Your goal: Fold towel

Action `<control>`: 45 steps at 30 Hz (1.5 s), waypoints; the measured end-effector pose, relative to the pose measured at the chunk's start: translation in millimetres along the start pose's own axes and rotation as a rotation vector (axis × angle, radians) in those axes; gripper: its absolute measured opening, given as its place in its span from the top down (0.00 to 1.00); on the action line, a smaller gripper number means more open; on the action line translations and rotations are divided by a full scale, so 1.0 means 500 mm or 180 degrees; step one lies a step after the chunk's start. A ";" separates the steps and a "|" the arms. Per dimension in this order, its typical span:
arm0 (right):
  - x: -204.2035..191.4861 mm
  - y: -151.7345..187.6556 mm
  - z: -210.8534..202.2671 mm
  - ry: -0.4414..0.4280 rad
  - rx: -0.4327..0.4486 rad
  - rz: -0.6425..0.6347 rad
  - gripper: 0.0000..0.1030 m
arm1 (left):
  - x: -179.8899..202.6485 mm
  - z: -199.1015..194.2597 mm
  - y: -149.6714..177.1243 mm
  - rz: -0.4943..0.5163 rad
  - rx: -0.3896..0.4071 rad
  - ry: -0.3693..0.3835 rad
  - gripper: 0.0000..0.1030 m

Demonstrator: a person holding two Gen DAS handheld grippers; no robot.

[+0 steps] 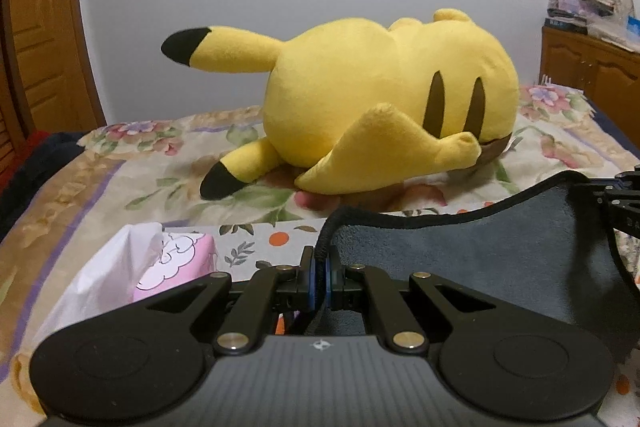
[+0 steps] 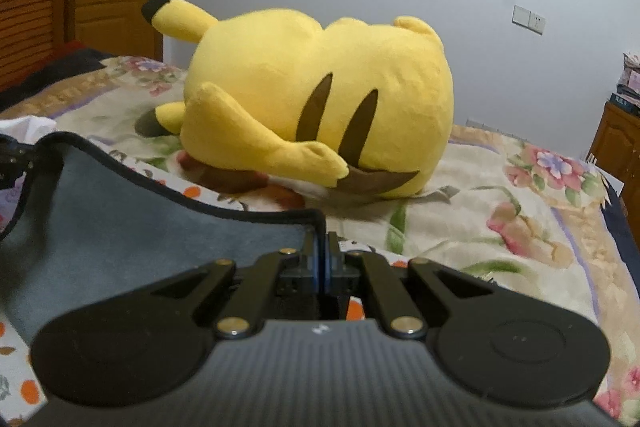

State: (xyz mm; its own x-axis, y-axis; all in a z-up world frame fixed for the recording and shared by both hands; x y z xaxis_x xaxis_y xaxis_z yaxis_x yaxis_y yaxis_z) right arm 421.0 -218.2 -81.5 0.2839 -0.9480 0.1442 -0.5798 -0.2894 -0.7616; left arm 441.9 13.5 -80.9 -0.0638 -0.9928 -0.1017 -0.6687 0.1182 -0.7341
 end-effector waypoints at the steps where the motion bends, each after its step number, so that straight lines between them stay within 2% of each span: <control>1: 0.000 0.001 0.005 -0.0002 -0.0011 -0.0001 0.97 | -0.001 0.006 0.000 -0.0004 -0.0015 -0.0006 0.95; 7: -0.001 0.010 0.041 0.0036 -0.0147 -0.0017 0.97 | 0.010 0.046 0.010 0.0151 -0.0136 -0.0071 0.95; 13: -0.009 0.021 0.067 0.0072 -0.0276 -0.0067 0.96 | 0.003 0.077 0.023 0.0155 -0.0254 -0.0113 0.95; 17: -0.010 0.028 0.075 0.0075 -0.0349 -0.0036 0.96 | 0.003 0.083 0.021 0.0128 -0.0314 0.0012 0.94; 22: -0.013 0.026 0.072 0.0100 -0.0351 -0.0004 0.95 | 0.010 0.081 0.021 0.0171 -0.0312 -0.0020 0.94; 24: -0.015 0.022 0.066 0.0101 -0.0332 -0.0013 0.95 | 0.010 0.079 0.020 0.0173 -0.0317 -0.0017 0.89; 27: -0.015 0.019 0.058 0.0159 -0.0326 -0.0040 0.79 | 0.012 0.071 0.018 0.0167 -0.0296 -0.0023 0.72; 28: -0.014 0.018 0.052 0.0171 -0.0312 -0.0037 0.65 | 0.013 0.065 0.018 0.0166 -0.0274 -0.0024 0.66; 29: -0.013 0.017 0.045 0.0172 -0.0293 -0.0032 0.56 | 0.013 0.060 0.017 0.0164 -0.0263 -0.0022 0.65; 36: -0.013 0.023 -0.017 0.0089 -0.0253 0.0040 0.56 | 0.027 0.008 0.024 0.0147 -0.0265 0.0076 0.64; 45: -0.024 0.062 -0.129 -0.0046 -0.0232 0.0196 0.56 | 0.049 -0.081 0.059 0.0226 -0.0330 0.0164 0.57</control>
State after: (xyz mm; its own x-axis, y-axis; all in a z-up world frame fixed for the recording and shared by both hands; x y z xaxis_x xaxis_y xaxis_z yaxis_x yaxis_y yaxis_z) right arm 350.4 -224.6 -66.0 0.2567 -0.9624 0.0891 -0.6504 -0.2402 -0.7206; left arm 390.8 -8.4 -78.0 -0.1499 -0.9821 -0.1142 -0.7340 0.1879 -0.6526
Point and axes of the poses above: each gripper's, at about its wrist camera, not at the fingertips, and z roughly the way its jaws point, x to its right, y to its underside, the point moved 3 cm from there along z, roughly the way its jaws point, and after that the axes turned 10 degrees about -x, right-handed, at the moved point
